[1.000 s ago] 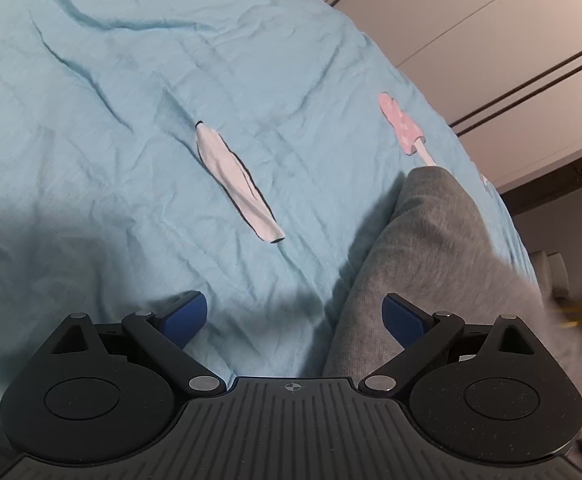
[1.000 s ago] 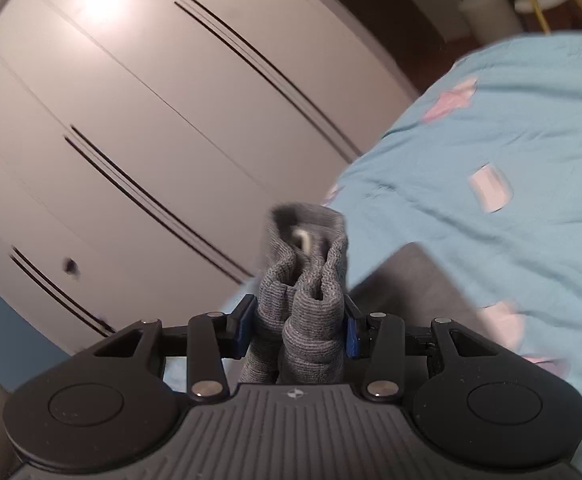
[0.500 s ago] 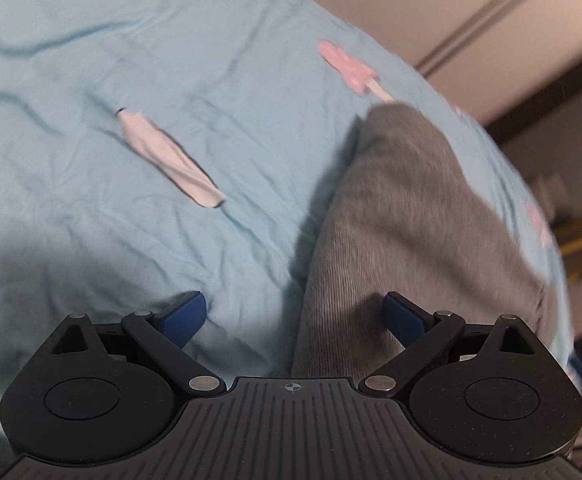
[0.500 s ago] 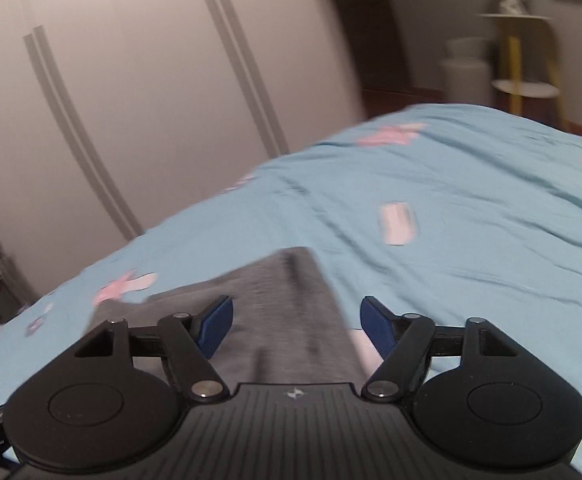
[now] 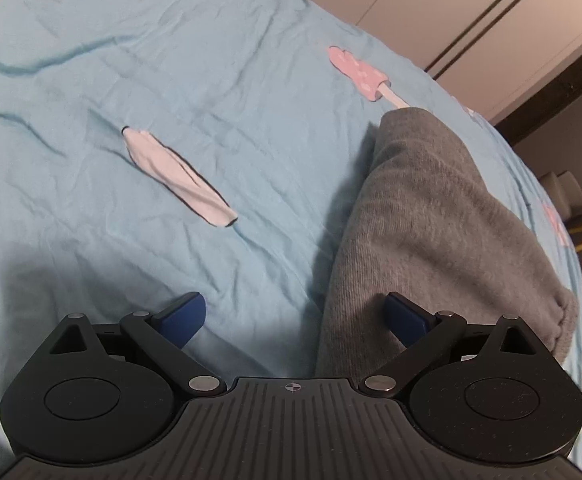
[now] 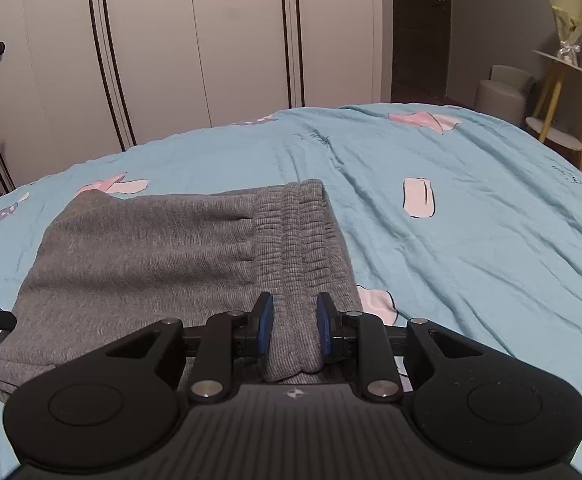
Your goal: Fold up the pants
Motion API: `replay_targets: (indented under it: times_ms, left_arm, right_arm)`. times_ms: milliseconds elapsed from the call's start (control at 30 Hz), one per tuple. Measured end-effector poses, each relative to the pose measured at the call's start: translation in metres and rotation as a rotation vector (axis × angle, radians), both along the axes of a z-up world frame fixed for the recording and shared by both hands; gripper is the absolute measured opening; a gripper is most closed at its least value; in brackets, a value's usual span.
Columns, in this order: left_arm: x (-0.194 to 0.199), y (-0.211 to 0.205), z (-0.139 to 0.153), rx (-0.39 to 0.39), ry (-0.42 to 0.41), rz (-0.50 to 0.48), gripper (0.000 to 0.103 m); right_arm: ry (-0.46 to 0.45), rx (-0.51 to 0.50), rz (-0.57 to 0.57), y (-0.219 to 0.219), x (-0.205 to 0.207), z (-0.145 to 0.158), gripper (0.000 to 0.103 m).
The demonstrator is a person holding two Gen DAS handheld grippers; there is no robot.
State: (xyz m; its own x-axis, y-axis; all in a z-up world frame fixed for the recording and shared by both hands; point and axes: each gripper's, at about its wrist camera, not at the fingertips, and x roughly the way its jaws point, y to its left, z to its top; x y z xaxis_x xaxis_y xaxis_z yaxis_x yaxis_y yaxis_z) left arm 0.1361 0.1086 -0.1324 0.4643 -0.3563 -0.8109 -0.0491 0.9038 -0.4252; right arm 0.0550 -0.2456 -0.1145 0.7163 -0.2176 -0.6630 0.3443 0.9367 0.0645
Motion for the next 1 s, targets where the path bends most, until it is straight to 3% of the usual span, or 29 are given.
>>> replay_targets:
  times_ms: [100,133,167,200,267,500,633,733,833,900,1000]
  left_arm:
    - [0.001,-0.005,0.000,0.032,-0.012,-0.012,0.101]
    - [0.002,-0.006,0.001,0.043,-0.015,-0.015,0.101]
    - [0.002,-0.006,0.001,0.045,-0.016,-0.017,0.101]
    - [0.002,-0.006,0.001,0.046,-0.016,-0.016,0.101]
    - [0.002,-0.006,0.002,0.051,-0.017,-0.017,0.101]
    - [0.009,-0.007,0.017,0.128,-0.073,-0.005,0.100]
    - [0.028,-0.007,0.045,0.112,-0.151,-0.040,0.100]
    - [0.049,-0.027,0.066,0.128,-0.208,-0.150,0.100]
    - [0.070,-0.066,0.076,0.232,-0.247,-0.226,0.100]
    - [0.081,-0.097,0.078,0.352,-0.277,-0.267,0.100]
    - [0.091,-0.144,0.072,0.513,-0.329,-0.425,0.100]
  right_arm:
    - [-0.012,0.000,-0.008,-0.002,-0.004,-0.001,0.026]
    - [-0.001,-0.017,-0.037,-0.001,-0.005,0.000,0.049]
    - [0.029,-0.037,-0.105,-0.005,-0.004,-0.003,0.087]
    - [0.041,-0.011,-0.142,-0.013,-0.006,-0.004,0.095]
    - [0.019,0.086,-0.145,-0.026,-0.011,-0.002,0.094]
    - [0.039,0.026,-0.198,-0.027,-0.018,0.003,0.098]
    - [0.065,-0.030,-0.186,-0.020,-0.016,0.009,0.098]
    - [0.064,0.039,-0.203,-0.028,-0.019,0.010,0.098]
    - [0.048,0.144,-0.248,-0.041,-0.026,0.012,0.098]
    - [0.049,0.120,-0.263,-0.046,-0.028,0.013,0.098]
    - [0.031,0.121,-0.235,-0.055,-0.030,0.005,0.098]
